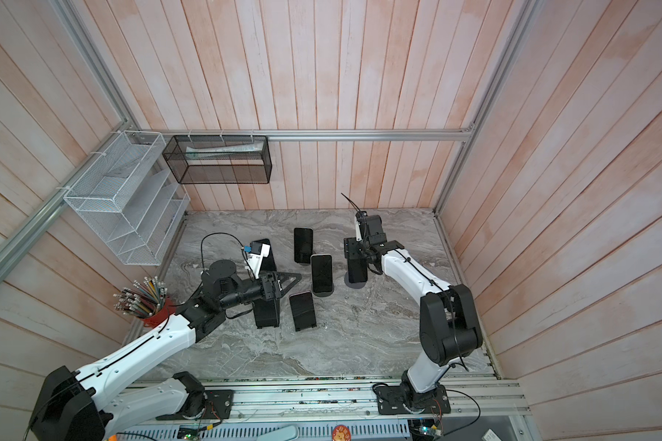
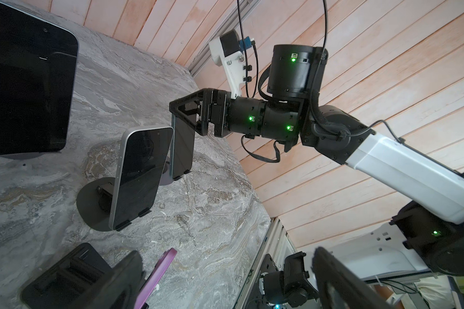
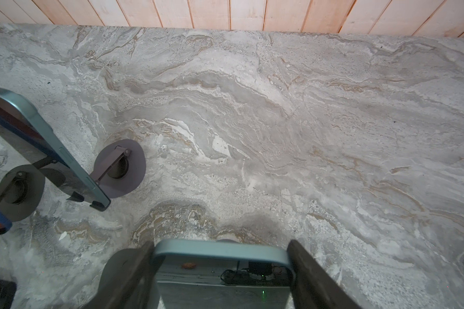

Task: Remove the phone from the phone stand

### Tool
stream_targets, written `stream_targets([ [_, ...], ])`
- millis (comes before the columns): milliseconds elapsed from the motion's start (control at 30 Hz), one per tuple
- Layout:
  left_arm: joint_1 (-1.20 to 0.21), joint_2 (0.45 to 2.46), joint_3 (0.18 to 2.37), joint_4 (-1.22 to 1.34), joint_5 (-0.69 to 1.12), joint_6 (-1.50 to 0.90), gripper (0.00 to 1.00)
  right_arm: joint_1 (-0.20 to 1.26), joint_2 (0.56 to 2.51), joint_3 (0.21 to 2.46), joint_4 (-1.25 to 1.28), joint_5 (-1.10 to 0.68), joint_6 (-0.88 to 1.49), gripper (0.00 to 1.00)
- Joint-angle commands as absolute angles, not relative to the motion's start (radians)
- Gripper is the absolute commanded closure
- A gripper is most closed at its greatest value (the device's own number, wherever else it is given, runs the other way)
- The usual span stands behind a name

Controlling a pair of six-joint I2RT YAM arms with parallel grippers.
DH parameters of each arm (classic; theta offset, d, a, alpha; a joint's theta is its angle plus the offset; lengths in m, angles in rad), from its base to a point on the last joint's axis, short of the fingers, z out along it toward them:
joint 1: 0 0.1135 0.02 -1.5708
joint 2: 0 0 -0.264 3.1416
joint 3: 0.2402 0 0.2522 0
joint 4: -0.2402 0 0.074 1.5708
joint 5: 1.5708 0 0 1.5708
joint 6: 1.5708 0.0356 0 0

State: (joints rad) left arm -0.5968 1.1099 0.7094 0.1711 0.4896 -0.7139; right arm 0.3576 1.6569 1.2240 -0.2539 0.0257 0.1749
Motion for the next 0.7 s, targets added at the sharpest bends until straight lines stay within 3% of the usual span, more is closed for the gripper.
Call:
stream_targets([
  [0,-0.6,1.111,0.695,0.166,0.479,-0.693,0.0,0.364,1.62,1.197,-0.245,0.045,0.179,0.26],
  [667,-0.6,1.075,0.689,0.144,0.468,-0.681,0.0,0.364,1.536,1.16,-0.218,0.057,0.203,0.31],
])
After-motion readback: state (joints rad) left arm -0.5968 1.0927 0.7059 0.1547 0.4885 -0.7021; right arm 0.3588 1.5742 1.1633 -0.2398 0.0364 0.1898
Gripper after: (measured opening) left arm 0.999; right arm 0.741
